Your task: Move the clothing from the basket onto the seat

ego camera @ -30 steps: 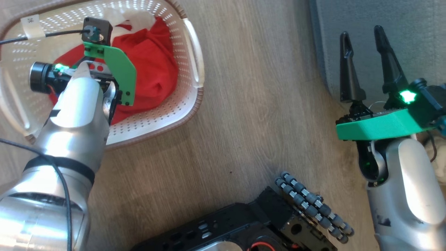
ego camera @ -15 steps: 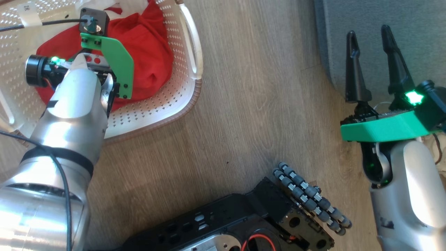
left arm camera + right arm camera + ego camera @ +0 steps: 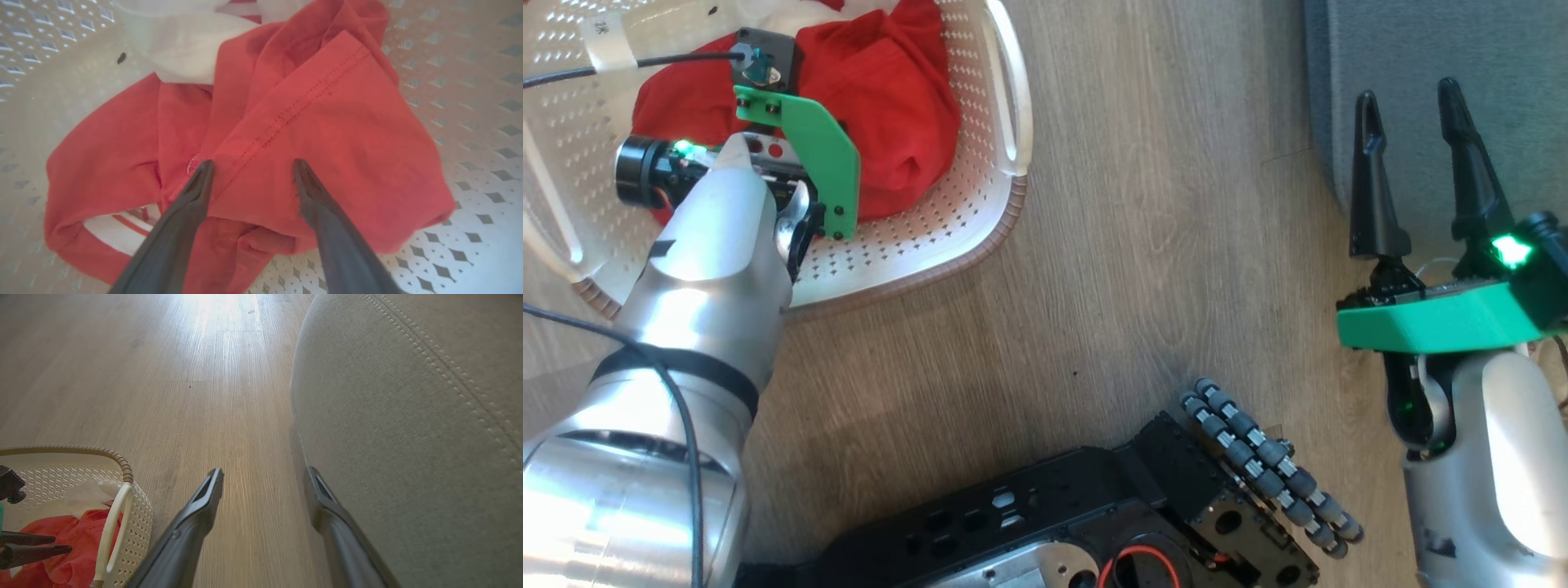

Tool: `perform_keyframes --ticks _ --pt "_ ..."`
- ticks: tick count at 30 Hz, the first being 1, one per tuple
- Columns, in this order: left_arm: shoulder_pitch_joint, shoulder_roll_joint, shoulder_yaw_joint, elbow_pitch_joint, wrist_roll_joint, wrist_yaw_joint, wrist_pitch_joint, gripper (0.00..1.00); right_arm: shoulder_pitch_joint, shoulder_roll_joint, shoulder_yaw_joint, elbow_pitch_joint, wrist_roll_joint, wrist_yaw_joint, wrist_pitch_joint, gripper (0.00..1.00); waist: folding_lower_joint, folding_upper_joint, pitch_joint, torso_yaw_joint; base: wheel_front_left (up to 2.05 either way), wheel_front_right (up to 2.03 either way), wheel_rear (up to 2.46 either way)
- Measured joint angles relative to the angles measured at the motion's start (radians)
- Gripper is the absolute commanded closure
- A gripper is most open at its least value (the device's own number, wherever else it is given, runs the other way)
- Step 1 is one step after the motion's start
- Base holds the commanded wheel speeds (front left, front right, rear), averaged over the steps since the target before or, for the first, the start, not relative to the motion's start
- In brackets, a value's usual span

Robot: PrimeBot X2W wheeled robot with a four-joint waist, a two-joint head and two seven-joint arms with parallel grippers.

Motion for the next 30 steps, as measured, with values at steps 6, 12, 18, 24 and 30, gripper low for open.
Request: perform_keyframes --ticks 6,12,18,24,30 --pt "0.002 -0.005 -0.009 0.004 -0.016 -0.027 0.000 0.00 0.020 0.000 -0.006 -0.012 -0.013 0.000 0.000 0.00 0.0000 0.0000 0.005 0.017 0.00 0.00 0.00" --pt "0.023 -0.008 -0.020 0.007 -0.028 -0.045 -0.007 0.00 0.030 0.000 -0.012 -0.021 -0.020 0.000 0.000 0.00 0.0000 0.0000 0.010 0.030 0.00 0.00 0.00" --pt "0.045 -0.013 -0.044 0.008 -0.053 -0.085 -0.009 0.00 0.030 0.000 -0.016 -0.027 -0.037 0.000 0.000 0.00 0.0000 0.0000 0.011 0.042 0.00 0.00 0.00" --pt "0.078 -0.016 -0.094 -0.040 -0.104 -0.102 -0.009 0.00 0.034 0.000 -0.017 -0.032 -0.050 0.000 0.000 0.00 0.0000 0.0000 0.012 0.049 0.00 0.00 0.00" --pt "0.100 -0.016 -0.138 -0.092 -0.181 -0.109 -0.027 0.00 0.054 0.000 -0.021 -0.041 -0.070 0.000 0.000 0.00 0.0000 0.0000 0.016 0.065 0.00 0.00 0.00"
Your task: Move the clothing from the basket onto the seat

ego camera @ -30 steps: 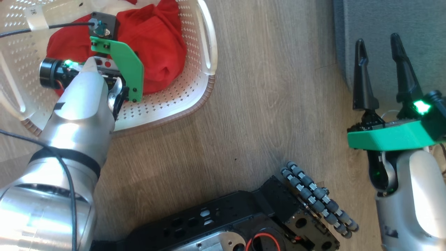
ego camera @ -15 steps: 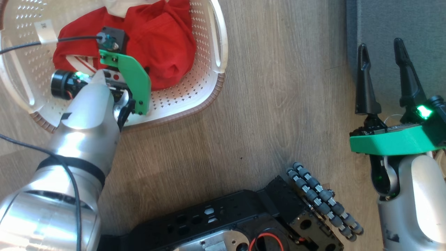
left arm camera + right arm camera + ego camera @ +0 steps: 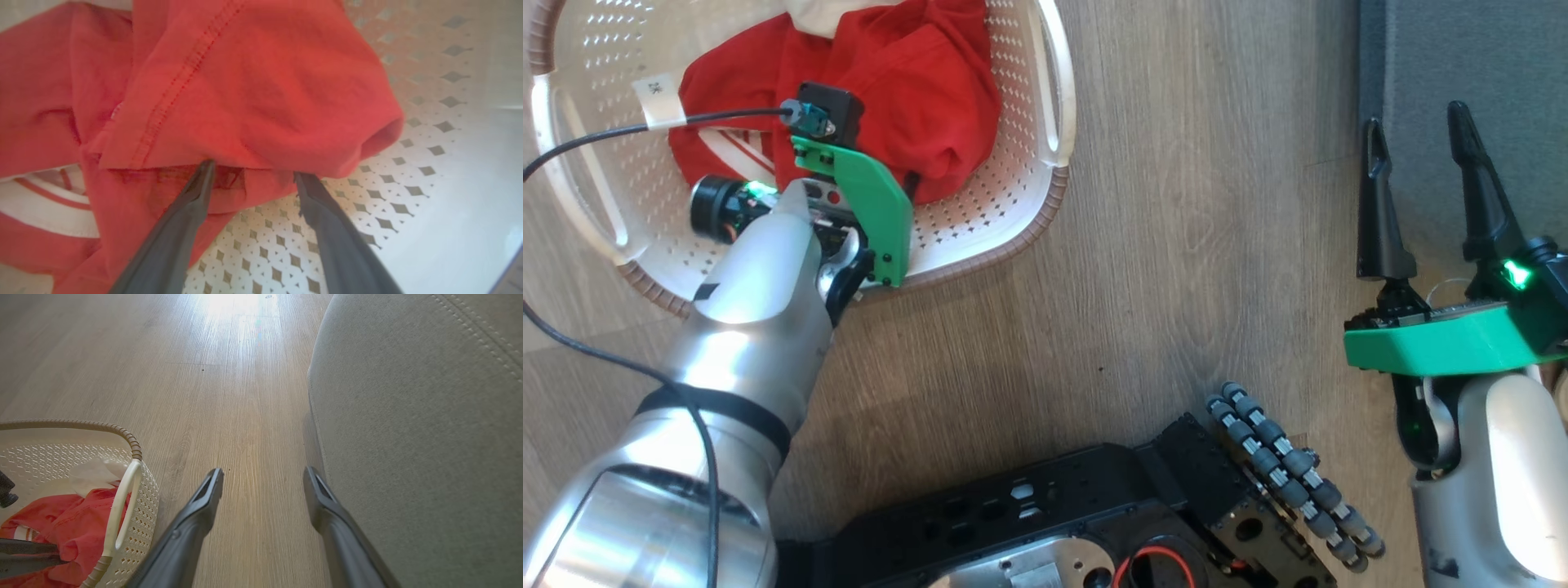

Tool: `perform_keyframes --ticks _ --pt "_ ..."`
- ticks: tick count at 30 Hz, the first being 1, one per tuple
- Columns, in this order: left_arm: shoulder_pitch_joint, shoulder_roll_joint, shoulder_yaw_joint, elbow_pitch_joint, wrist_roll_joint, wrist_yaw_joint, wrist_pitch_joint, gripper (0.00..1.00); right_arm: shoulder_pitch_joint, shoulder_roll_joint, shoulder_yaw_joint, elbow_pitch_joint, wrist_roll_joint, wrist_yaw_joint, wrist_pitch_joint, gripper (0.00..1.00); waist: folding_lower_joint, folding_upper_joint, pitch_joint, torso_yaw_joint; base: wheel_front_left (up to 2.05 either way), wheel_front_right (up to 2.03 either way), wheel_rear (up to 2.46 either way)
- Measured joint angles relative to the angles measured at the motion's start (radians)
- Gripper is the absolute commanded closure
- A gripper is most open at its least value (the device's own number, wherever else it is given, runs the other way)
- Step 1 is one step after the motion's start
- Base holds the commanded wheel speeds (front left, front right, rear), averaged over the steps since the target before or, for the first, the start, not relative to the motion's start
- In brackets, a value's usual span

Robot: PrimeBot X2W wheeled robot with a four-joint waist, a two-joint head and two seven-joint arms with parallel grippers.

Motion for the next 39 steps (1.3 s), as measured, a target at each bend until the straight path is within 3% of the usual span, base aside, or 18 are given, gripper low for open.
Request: perform_keyframes --ticks 23,24,25,26,27,28,39 --pt "-0.007 -0.001 -0.177 -0.030 -0.169 0.035 -0.108 0.00 0.023 0.000 -0.004 -0.037 -0.036 0.000 0.000 0.00 0.0000 0.0000 0.013 0.043 0.00 0.00 0.00" --pt "-0.007 -0.001 -0.184 -0.030 -0.175 0.035 -0.114 0.13 0.024 0.000 -0.004 -0.038 -0.040 0.000 0.000 0.00 0.0000 0.0000 0.013 0.046 0.00 0.00 0.00" --pt "-0.007 -0.001 -0.193 -0.030 -0.178 0.034 -0.120 0.52 0.024 0.000 -0.004 -0.040 -0.044 0.000 0.000 0.00 0.0000 0.0000 0.013 0.048 0.00 0.00 0.00" --pt "-0.007 -0.001 -0.202 -0.030 -0.182 0.034 -0.130 0.60 0.025 0.000 -0.005 -0.043 -0.047 0.000 0.000 0.00 0.0000 0.0000 0.013 0.051 0.00 0.00 0.00" --pt "-0.008 -0.001 -0.208 -0.030 -0.185 0.034 -0.141 0.88 0.028 0.000 -0.006 -0.046 -0.049 0.000 0.000 0.00 0.0000 0.0000 0.013 0.054 0.00 0.00 0.00" --pt "-0.009 -0.001 -0.216 -0.030 -0.186 0.033 -0.150 1.00 0.032 0.000 -0.007 -0.049 -0.052 0.000 0.000 0.00 0.0000 0.0000 0.014 0.057 0.00 0.00 0.00" --pt "-0.040 -0.001 -0.262 -0.012 -0.255 0.030 -0.220 1.00 0.042 0.000 -0.020 -0.054 -0.064 0.000 0.000 0.00 0.0000 0.0000 0.015 0.081 0.00 0.00 0.00"
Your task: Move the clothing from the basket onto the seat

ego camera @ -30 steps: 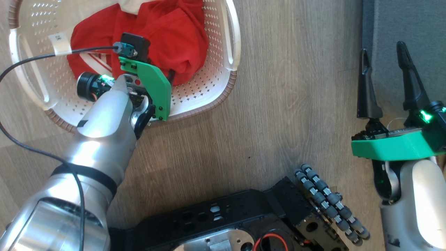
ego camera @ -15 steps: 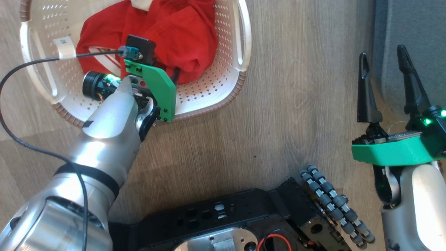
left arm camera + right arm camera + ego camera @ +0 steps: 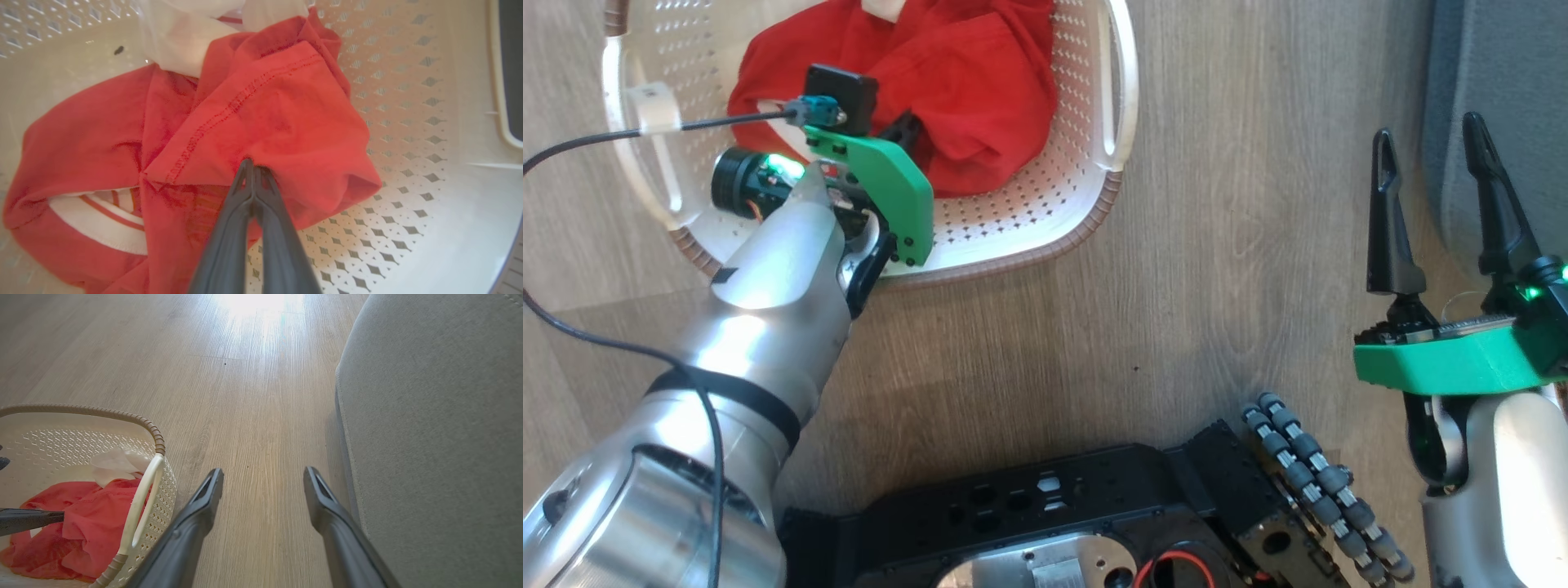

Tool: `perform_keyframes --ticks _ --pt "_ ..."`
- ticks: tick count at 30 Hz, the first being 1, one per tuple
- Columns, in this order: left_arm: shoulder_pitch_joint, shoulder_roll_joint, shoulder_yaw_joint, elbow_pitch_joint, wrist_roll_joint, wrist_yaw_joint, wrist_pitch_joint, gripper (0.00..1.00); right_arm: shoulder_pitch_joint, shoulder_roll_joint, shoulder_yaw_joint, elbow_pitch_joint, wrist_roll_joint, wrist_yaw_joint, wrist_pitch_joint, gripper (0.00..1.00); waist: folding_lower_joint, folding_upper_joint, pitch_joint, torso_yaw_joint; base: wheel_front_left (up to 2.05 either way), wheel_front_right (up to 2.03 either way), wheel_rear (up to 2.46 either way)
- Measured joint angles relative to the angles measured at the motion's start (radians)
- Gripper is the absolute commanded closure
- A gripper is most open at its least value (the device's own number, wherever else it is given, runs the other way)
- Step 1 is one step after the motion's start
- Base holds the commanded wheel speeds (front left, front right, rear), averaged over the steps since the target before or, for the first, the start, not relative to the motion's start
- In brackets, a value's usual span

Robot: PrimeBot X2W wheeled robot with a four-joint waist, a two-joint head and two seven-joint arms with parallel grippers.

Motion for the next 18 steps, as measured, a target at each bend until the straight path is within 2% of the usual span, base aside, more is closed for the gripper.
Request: perform_keyframes --ticks 8,18 --pt "-0.028 -0.001 0.004 0.040 -0.046 0.005 -0.053 1.00 -0.021 0.000 0.000 0.021 -0.012 0.000 0.000 0.00 0.0001 0.0000 -0.018 0.038 0.00 0.00 0.00" --pt "-0.018 -0.005 0.026 0.033 -0.103 -0.005 -0.078 1.00 -0.033 0.000 -0.001 0.074 -0.036 0.000 0.000 0.00 0.0000 0.0000 -0.108 0.087 0.00 0.00 0.00"
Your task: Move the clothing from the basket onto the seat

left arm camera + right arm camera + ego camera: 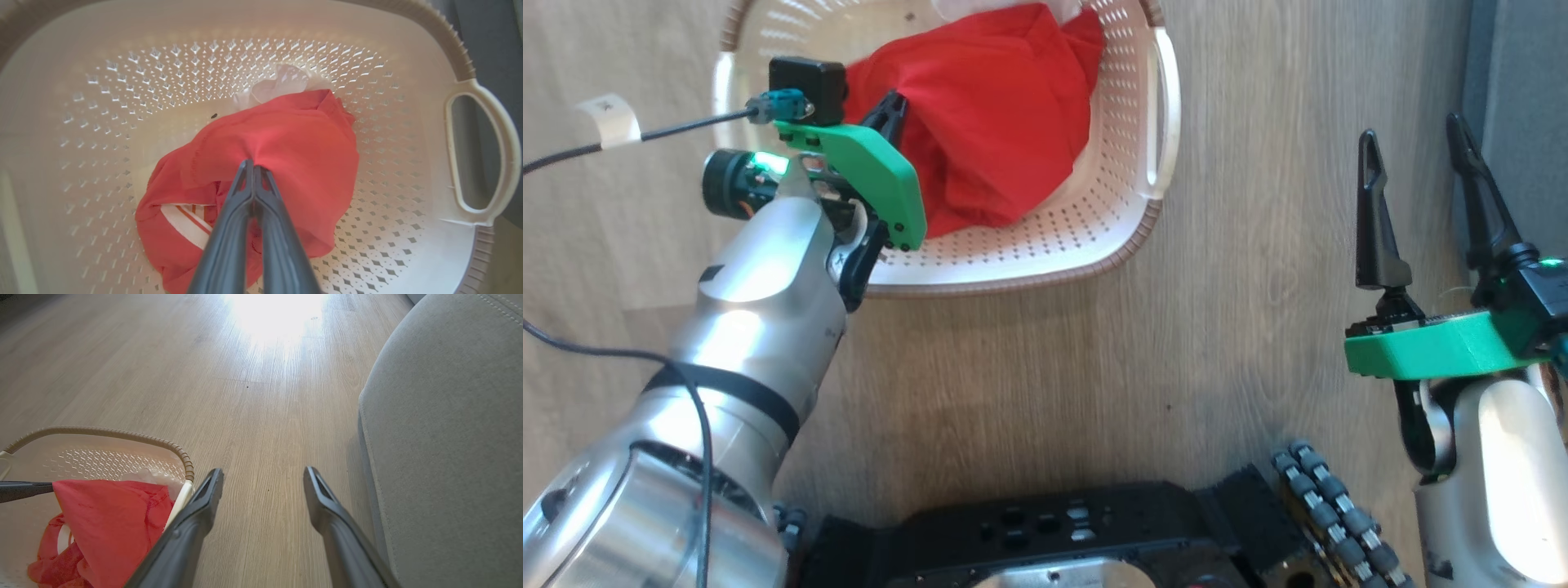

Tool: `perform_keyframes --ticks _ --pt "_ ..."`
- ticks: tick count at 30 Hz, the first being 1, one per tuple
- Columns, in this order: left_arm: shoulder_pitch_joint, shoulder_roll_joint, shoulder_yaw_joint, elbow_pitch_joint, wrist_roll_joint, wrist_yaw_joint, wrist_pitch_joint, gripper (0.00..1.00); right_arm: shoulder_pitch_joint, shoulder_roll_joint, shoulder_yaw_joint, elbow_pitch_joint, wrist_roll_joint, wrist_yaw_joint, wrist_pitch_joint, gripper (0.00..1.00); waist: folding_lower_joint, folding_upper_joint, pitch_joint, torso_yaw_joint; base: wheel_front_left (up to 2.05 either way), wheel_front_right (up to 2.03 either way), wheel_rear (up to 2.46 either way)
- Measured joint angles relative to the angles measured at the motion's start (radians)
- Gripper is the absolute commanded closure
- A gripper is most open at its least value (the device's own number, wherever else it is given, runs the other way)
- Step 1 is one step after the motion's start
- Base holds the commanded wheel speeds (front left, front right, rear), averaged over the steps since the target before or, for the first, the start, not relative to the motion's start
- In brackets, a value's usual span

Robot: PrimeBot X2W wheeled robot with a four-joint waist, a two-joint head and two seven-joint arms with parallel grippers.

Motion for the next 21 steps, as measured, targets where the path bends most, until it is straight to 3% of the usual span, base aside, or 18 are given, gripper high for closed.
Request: perform_keyframes --ticks 6,14,21 --pt "0.052 0.006 0.069 -0.084 0.013 0.000 -0.001 1.00 0.001 -0.001 -0.014 0.039 -0.010 0.000 0.000 0.00 0.0000 0.0000 -0.083 0.042 0.00 0.00 0.00" --pt "0.259 0.087 0.214 -0.245 0.125 0.002 -0.001 1.00 0.003 -0.001 -0.012 0.141 -0.022 0.000 0.000 0.00 -0.0001 0.0000 -0.263 0.114 0.00 0.00 0.00" --pt "0.409 0.119 0.313 -0.376 0.197 0.009 -0.001 1.00 0.041 -0.001 -0.009 0.209 -0.016 0.000 0.000 0.00 -0.0001 0.0001 -0.438 0.173 0.00 0.00 0.00"
